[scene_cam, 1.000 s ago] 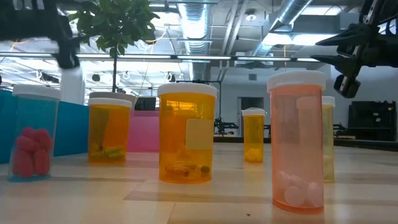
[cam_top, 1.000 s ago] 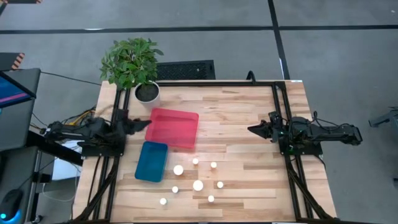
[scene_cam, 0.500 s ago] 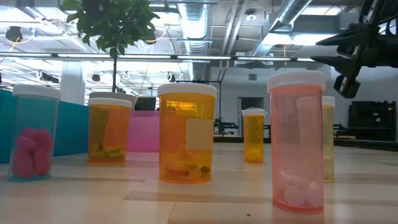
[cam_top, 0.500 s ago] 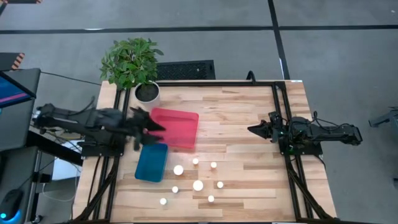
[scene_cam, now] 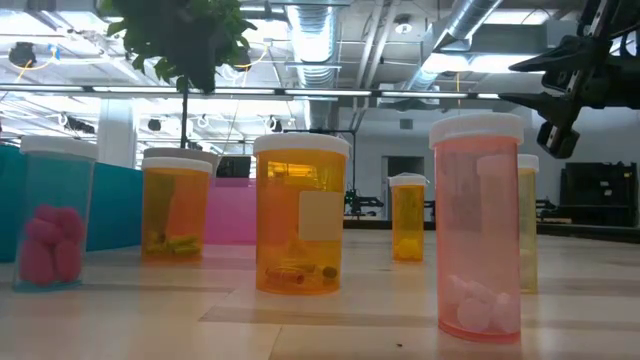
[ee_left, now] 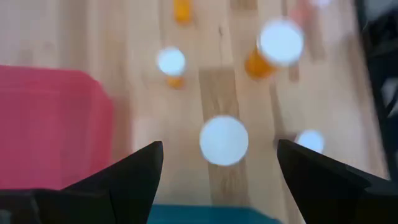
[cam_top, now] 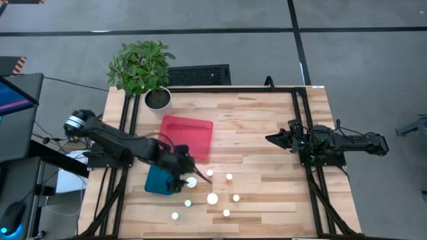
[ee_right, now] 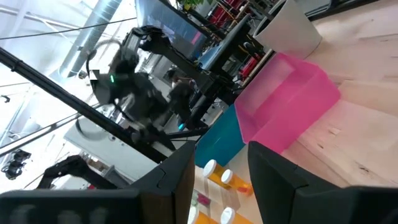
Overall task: Pick and place medicine bottles into bin by pill shape (circle, oval)
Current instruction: Put the orange capsule bottle into the blue bin
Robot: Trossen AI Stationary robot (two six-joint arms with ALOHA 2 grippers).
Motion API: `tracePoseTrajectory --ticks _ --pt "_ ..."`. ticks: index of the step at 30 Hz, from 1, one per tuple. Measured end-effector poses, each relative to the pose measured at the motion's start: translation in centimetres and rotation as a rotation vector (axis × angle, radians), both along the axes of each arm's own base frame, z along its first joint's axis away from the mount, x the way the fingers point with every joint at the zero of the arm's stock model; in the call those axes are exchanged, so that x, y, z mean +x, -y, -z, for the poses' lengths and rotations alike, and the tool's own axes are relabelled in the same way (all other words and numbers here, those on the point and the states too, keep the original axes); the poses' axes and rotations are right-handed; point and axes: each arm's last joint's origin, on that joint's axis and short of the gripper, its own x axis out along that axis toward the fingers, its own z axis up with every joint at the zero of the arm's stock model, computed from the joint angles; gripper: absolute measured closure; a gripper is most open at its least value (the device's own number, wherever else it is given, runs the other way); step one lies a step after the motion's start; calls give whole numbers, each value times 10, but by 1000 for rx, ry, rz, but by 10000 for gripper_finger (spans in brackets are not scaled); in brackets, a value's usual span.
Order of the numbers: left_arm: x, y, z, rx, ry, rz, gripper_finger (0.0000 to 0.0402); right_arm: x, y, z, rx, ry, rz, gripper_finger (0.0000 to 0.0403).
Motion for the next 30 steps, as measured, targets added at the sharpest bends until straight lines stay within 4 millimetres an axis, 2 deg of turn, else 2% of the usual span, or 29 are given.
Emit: tracePoseTrajectory --ticks 4,11,22,30 --pt "14 14 25 39 -38 43 93 0 -1 0 -2 0 -21 242" --pt "25 26 50 96 -66 57 93 0 -1 0 -2 -1 -27 239" --pt "24 31 55 100 -92 118 93 0 -2 0 -5 -1 -65 237" --pt "28 36 78 137 -160 173 93 0 -2 0 -5 0 -78 236"
